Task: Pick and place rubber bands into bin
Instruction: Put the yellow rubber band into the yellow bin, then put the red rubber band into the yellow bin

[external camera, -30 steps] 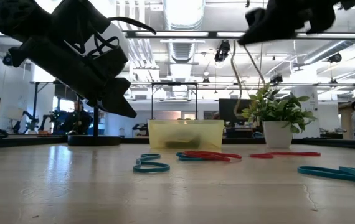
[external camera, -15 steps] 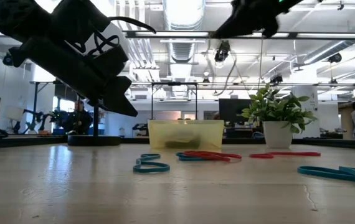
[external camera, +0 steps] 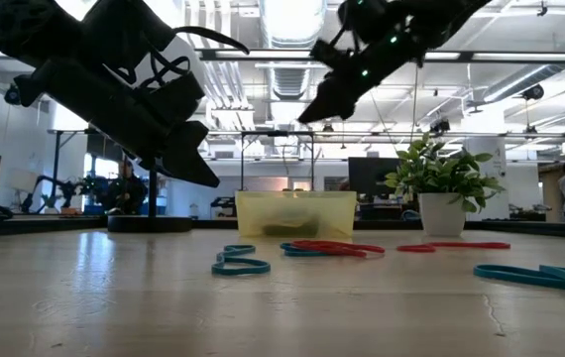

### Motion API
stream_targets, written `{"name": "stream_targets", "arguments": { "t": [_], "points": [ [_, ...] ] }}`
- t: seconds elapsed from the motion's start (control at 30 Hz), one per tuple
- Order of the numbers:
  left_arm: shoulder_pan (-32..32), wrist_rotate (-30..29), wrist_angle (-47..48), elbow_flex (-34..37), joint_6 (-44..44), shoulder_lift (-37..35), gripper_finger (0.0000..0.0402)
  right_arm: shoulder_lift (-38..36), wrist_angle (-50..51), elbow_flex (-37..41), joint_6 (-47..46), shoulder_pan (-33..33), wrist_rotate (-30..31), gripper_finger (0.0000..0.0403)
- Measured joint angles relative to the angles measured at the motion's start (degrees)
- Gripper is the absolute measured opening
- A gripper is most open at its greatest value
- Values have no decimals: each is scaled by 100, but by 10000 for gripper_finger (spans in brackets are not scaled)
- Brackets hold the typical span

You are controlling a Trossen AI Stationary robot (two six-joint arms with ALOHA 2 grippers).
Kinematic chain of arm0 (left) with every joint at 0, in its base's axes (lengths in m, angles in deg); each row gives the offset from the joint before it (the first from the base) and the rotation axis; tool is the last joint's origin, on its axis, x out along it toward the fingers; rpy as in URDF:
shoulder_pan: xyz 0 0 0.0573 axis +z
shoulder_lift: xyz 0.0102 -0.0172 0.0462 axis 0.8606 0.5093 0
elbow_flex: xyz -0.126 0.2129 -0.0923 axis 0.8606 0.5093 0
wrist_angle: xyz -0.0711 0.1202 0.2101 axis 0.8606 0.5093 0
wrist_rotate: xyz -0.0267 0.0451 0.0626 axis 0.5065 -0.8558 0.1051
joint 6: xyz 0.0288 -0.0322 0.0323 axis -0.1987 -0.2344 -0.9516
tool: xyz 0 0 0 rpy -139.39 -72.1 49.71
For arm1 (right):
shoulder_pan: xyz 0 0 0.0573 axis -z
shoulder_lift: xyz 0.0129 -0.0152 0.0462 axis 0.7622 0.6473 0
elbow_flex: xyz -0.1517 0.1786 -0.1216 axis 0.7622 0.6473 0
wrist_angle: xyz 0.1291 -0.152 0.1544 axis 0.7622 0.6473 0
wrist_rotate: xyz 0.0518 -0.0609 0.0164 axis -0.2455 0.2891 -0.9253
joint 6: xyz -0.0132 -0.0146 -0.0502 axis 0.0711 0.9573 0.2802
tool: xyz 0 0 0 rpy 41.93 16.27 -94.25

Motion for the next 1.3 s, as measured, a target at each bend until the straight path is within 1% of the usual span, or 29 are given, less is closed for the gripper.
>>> {"name": "stream_targets", "arguments": {
  "t": [0.1, 0.23, 0.3, 0.4, 0.53, 0.57, 0.6, 0.63, 0.73, 0.77, 0.8, 0.83, 0.9, 0.97, 1.03, 1.13, 1.3],
  "points": [
    [1, 1, 1, 0, -1, -1, 0, 386, 92, -285, -296, 185, -224, 8],
    [0, 2, 1, 5, -5, -2, 0, 803, 856, -721, -347, 346, -761, 21],
    [2, 3, 5, 13, -5, -1, 0, 960, 1166, -864, -345, 389, -911, 39],
    [2, 4, 5, 20, -10, -1, 0, 1085, 1332, -975, -343, 388, -938, 76],
    [2, 12, 3, 24, -37, 0, 0, 1062, 1411, -1021, -408, 384, -991, 130],
    [2, 90, 1, 22, -140, 0, 0, 1025, 1458, -1011, -405, 384, -1043, 141],
    [2, 322, -9, 22, -320, 0, 0, 964, 1567, -1009, -382, 385, -1172, 151],
    [4, 727, -49, 22, -558, 0, 0, 892, 1723, -1008, -359, 389, -1358, 159],
    [4, 2378, -281, 22, -1382, 0, 0, 653, 2200, -977, -240, 379, -2046, 176],
    [2, 2826, -378, 22, -1617, 0, 0, 570, 2387, -951, -201, 366, -2298, 179],
    [-2, 3124, -450, 22, -1777, 0, 0, 495, 2553, -919, -178, 342, -2533, 180],
    [-4, 3246, -494, 22, -1905, 0, 0, 414, 2677, -888, -145, 313, -2751, 181],
    [5, 3272, -540, 3, -2097, 0, 0, 230, 2962, -806, -91, 251, -3130, 181],
    [22, 3274, -590, -39, -2325, 0, 0, 25, 3098, -695, -85, 152, -3347, 179],
    [87, 3374, -607, -97, -2412, 27, 0, -193, 3238, -511, -85, 4, -3468, 176],
    [220, 3727, -593, -203, -2552, 124, 0, -595, 3286, -144, -96, -272, -3507, 171],
    [353, 4048, -548, -416, -2824, 425, 0, -1420, 3120, 551, -535, -716, -3520, 164]
  ]
}}
